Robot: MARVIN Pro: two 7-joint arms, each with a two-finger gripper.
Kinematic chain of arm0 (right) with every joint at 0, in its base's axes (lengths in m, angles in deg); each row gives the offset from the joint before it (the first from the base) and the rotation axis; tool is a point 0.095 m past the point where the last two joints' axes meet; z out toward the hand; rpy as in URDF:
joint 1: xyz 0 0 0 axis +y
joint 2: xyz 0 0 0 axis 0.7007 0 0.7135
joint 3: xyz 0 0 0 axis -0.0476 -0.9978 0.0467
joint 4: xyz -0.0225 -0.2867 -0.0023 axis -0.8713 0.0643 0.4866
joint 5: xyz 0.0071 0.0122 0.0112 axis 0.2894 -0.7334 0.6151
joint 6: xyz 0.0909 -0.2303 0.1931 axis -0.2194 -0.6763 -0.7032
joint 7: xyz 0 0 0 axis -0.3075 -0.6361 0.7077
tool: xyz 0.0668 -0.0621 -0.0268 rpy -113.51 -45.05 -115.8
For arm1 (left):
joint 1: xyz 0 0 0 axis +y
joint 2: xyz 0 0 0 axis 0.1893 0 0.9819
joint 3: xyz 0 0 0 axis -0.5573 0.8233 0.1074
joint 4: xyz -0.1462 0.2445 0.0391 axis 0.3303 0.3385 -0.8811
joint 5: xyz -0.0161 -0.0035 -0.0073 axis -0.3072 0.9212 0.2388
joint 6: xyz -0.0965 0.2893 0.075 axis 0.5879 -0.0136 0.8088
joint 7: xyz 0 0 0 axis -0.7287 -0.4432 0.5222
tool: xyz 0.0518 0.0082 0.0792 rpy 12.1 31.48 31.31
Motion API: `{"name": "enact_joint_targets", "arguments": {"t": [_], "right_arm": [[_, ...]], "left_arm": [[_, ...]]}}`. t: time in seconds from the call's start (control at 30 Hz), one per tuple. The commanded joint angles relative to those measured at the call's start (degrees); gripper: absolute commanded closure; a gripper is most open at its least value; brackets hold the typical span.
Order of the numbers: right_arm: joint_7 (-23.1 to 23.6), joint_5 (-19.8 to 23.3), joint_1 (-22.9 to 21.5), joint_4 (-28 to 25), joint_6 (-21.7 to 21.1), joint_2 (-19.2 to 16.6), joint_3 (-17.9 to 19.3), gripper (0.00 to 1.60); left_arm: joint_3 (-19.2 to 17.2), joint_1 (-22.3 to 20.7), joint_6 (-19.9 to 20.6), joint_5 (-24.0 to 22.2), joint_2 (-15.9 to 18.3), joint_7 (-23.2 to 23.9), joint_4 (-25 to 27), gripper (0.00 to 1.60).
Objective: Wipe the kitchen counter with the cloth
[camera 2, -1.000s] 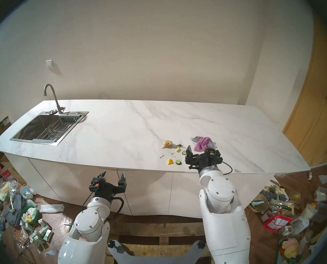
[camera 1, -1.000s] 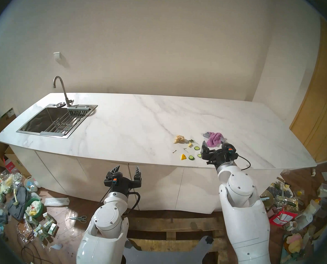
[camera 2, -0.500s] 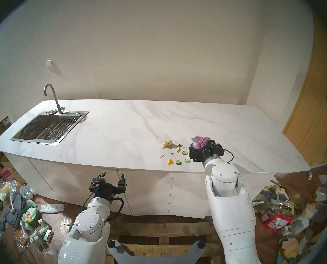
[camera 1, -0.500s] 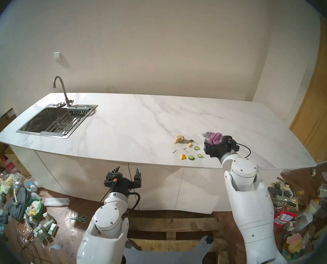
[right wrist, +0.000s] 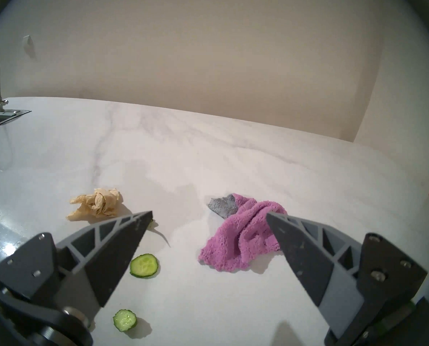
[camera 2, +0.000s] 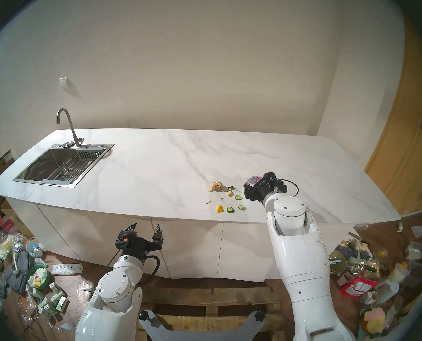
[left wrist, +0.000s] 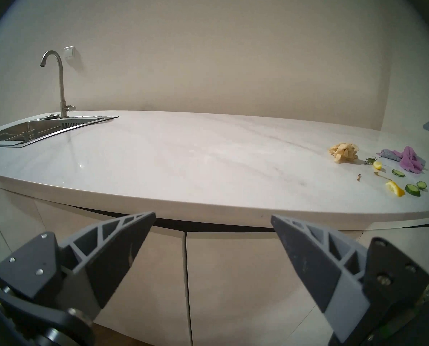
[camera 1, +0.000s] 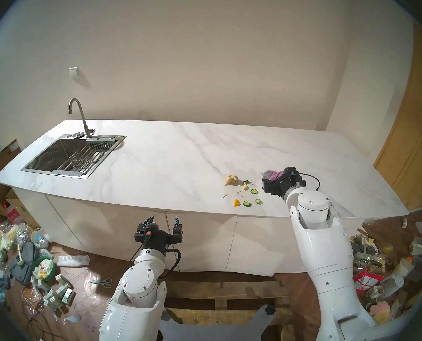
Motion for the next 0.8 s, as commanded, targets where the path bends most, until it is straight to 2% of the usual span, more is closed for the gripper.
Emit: {"name": "enact_joint_targets", "arguments": {"t": [0.0,0.37,0.77], "right_arm": [[1.0,1.5,-6.7,3.2,-2.3,0.3,0.7,0.00],[-0.4,2.2,-12.5,11.4,-5.1,1.2,1.7,0.00],[-2.5,1.6,-17.8,17.8,-6.2,0.6,1.8,0.00]], "left_arm": [[0.1,-0.7,-0.4,0.0,0.0,0.1,1.2,0.00],[0.1,-0.8,-0.4,0.0,0.0,0.0,1.1,0.00],[0.2,-0.9,-0.4,0.0,0.0,0.0,1.1,0.00]]}}
